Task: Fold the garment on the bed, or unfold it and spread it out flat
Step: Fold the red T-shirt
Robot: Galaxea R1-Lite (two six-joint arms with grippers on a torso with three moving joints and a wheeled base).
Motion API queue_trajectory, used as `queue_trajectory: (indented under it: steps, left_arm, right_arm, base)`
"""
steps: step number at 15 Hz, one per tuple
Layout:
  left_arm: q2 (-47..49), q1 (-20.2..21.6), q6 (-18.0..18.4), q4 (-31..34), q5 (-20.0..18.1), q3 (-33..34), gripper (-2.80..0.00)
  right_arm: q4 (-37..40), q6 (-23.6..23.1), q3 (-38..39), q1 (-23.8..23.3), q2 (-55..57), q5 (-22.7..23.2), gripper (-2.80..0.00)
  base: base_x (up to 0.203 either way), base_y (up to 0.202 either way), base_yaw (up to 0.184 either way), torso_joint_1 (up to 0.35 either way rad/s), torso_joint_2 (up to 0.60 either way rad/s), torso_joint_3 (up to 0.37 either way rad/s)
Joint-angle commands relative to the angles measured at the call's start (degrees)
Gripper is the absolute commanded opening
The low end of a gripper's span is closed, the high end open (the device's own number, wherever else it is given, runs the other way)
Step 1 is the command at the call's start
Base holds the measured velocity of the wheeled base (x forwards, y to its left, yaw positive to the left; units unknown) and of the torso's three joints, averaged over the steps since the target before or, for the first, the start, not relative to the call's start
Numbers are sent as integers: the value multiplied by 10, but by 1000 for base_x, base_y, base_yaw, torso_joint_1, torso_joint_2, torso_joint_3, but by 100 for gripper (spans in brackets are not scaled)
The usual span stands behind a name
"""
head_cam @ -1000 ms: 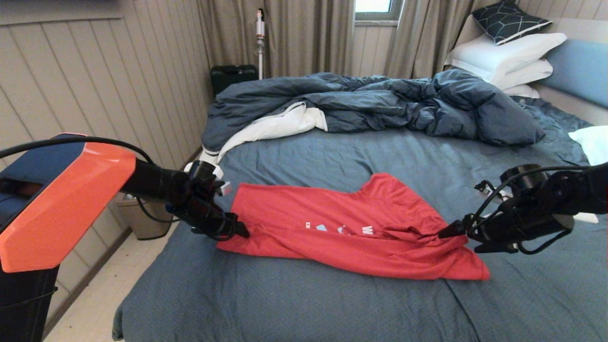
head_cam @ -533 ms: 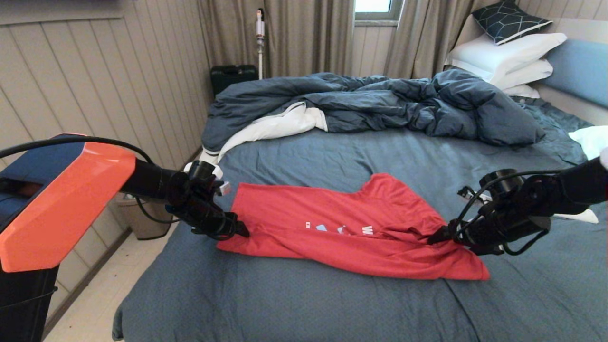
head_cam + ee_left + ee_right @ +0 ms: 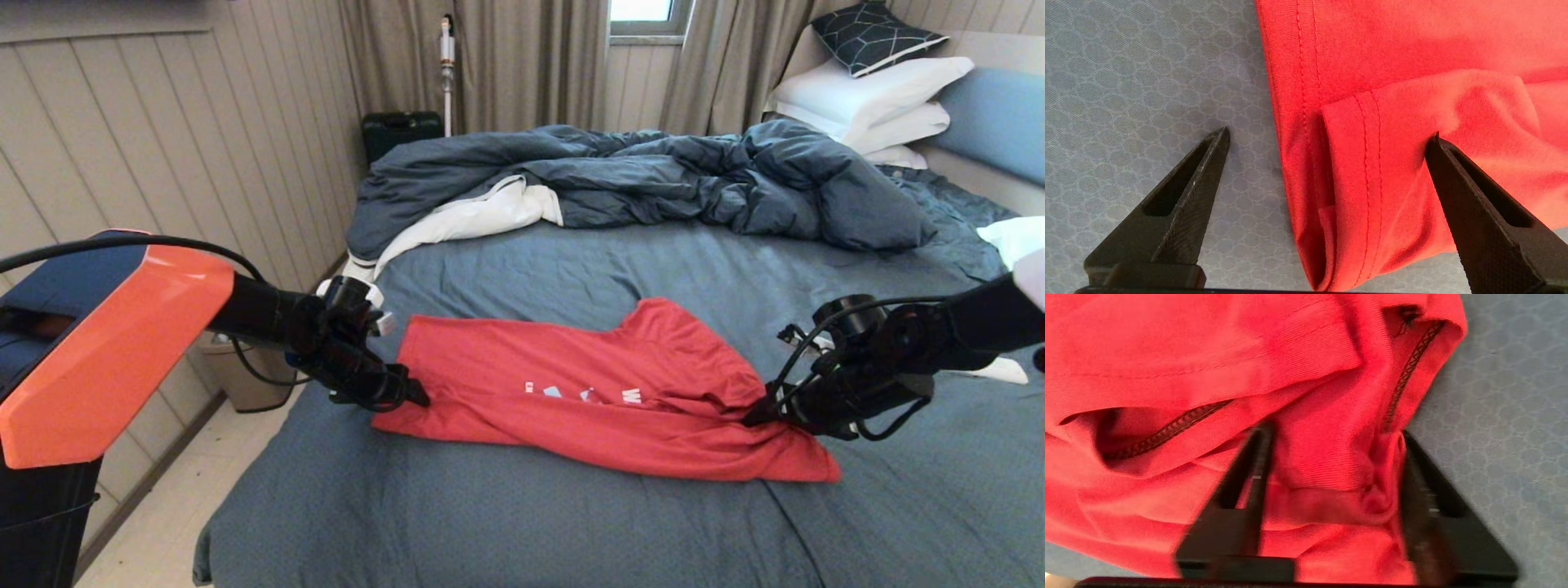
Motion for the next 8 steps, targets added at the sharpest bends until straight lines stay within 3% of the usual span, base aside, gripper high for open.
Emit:
queue_trajectory:
  steps: [1, 4, 8]
  left_arm:
    - [-5, -2, -3, 1, -9, 0, 0]
    - [-9, -5, -30, 2, -39, 0, 0]
    - [-6, -11, -35, 2, -39, 0, 0]
  right_arm:
    - [1, 1, 2, 9, -5, 3, -280]
    - [2, 7, 4, 14, -13, 3, -280]
    - [2, 8, 8, 12, -22, 3, -280]
  base:
    - [0, 0, 0, 0, 0, 0]
    - [0, 0, 0, 0, 0, 0]
    - [0, 0, 0, 0, 0, 0]
